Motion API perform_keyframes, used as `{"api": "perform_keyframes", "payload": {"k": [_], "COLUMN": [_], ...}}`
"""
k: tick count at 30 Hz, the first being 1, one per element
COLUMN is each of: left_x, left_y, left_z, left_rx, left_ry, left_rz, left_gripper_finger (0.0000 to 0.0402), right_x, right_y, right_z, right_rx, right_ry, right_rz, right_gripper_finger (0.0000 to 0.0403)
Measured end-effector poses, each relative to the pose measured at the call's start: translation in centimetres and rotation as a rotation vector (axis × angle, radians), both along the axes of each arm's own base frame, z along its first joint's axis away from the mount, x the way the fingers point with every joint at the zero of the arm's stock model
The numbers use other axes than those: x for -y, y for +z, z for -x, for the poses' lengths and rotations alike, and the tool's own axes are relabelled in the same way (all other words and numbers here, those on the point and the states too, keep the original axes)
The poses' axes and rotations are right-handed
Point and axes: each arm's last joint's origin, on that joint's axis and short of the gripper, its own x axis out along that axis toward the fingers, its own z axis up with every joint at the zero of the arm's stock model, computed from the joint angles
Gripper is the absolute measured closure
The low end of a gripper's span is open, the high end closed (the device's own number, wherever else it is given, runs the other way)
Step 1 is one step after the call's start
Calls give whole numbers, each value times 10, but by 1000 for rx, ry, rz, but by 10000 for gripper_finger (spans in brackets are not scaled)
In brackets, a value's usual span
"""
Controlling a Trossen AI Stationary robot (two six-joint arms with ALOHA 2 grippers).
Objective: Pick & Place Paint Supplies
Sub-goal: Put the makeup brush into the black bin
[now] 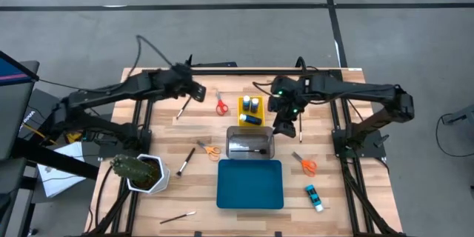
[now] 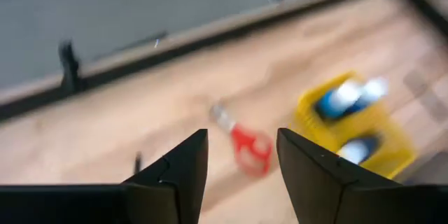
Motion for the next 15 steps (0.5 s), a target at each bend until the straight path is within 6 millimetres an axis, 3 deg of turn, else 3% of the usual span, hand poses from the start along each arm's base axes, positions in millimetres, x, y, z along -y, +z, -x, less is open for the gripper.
{"api": "perform_keyframes", "payload": {"k": [6, 15], "left_x": [-3, 0], "left_y": [-36, -82], "left_z": [-8, -7], "left_rx": [-243, -404], "left_ry": [56, 42], "left_rz": [131, 230], "left_gripper_finger": [229, 227], "right_x": [0, -1], "right_y": [10, 11], "right_z": [9, 11], "right_rx": [35, 21], "right_ry": [-15, -19], "right_rz": [5, -2], "right_gripper_finger": [239, 239]}}
